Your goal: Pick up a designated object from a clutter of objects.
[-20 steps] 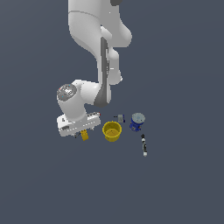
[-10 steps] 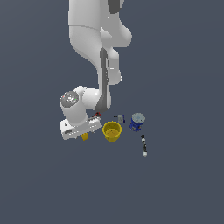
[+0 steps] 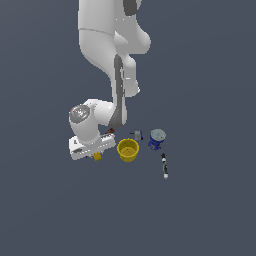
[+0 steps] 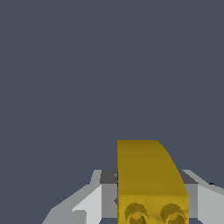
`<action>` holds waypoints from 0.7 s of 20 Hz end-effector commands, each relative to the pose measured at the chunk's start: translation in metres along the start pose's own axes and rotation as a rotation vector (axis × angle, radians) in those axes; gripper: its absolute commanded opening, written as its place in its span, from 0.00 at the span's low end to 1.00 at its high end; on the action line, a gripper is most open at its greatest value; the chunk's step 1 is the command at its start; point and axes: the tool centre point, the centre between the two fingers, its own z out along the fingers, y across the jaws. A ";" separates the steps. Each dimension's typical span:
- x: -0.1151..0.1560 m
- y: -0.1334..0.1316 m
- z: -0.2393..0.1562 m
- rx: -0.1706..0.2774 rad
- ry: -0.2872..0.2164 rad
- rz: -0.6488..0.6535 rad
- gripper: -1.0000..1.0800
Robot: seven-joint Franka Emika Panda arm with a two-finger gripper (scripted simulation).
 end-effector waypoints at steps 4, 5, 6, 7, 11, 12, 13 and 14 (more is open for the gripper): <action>0.000 -0.002 -0.001 0.000 0.000 0.000 0.00; 0.000 -0.004 -0.003 0.000 0.000 0.000 0.00; 0.000 -0.006 -0.004 0.000 0.000 0.000 0.00; 0.000 -0.008 -0.006 0.000 0.000 0.000 0.00; 0.001 -0.022 -0.017 0.000 0.000 0.000 0.00; 0.001 -0.027 -0.021 0.000 0.000 0.000 0.00; 0.001 -0.032 -0.025 0.000 0.000 0.000 0.00; 0.001 -0.037 -0.029 0.000 0.000 0.000 0.00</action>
